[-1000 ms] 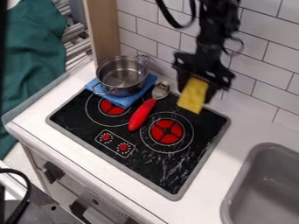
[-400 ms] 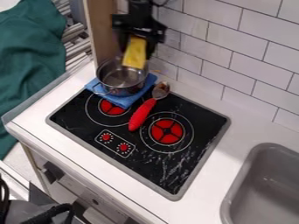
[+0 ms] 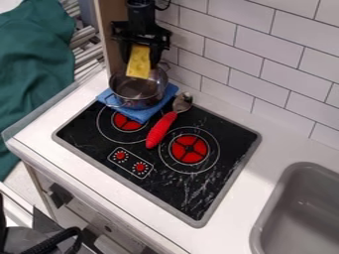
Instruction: Placed the yellow object inside the pot
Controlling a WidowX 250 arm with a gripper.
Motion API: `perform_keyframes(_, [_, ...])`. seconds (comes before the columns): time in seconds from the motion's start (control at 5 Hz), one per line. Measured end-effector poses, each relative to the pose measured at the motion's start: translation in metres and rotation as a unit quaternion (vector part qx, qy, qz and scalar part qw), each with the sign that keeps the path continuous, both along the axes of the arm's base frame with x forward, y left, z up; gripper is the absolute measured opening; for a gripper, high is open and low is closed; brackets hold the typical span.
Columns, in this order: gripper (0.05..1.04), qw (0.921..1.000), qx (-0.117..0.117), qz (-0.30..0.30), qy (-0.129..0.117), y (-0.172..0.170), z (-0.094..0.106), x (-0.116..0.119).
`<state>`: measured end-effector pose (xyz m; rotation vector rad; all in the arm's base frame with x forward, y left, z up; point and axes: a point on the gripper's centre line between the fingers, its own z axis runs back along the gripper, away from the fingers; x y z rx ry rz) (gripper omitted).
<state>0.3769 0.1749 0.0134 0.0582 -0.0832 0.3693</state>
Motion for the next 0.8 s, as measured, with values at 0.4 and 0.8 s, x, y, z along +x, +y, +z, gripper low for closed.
perform_keyframes(0.4, [1.013, 0.9993, -0.004, 0.009, 0.037, -0.008, -0.006, -0.012])
perform_keyframes(0.8, [1.009, 0.9996, -0.006, -0.02, 0.017, -0.028, 0.021, -0.015])
